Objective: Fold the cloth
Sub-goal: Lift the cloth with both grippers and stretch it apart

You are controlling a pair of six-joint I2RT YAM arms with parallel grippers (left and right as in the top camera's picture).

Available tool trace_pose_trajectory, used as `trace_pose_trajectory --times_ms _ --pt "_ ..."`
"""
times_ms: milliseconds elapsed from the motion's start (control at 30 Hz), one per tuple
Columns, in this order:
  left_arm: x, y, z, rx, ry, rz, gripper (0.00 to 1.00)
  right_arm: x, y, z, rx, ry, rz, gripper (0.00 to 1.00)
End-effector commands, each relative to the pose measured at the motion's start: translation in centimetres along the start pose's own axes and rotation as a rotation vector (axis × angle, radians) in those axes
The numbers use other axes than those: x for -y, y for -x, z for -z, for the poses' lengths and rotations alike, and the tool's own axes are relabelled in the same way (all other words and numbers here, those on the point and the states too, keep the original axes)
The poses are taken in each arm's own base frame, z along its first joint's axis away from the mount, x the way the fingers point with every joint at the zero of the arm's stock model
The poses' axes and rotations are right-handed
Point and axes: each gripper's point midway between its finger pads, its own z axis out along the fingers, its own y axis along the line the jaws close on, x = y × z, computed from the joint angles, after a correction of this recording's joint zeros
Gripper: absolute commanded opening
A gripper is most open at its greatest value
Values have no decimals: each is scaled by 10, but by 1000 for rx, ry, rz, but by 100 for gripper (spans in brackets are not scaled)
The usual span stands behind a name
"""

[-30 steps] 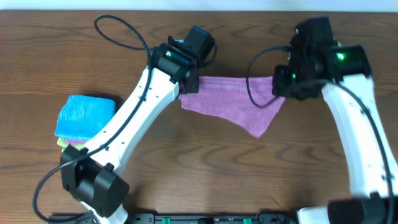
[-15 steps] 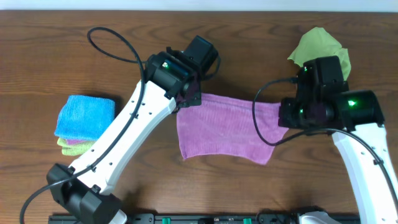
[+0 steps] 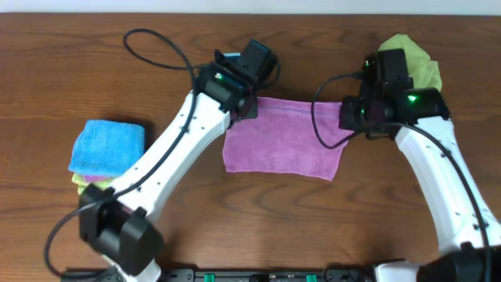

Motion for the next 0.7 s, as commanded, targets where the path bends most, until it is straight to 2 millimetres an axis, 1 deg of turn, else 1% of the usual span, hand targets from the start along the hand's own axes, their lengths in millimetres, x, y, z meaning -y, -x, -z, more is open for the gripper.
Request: trace_pose_trajectory --times_ms 0,67,133,233,467,567,667 --pt "-7 5 -22 -1 43 -20 6 5 10 -12 22 -36 28 1" --pt "-6 13 -34 14 40 -19 6 3 18 -23 35 -33 42 1" --pt "-7 25 -46 34 38 -12 6 2 28 -39 51 -39 57 1" --pt "-9 33 -61 42 41 -3 6 0 37 -56 69 -37 64 1" --pt "-3 47 -108 48 14 -17 6 -4 63 -93 136 -36 64 1" --pt "3 54 -126 70 -2 -48 6 -6 73 -110 169 -33 67 1" --pt "9 59 -138 88 -15 -67 6 -6 80 -123 193 -44 80 1"
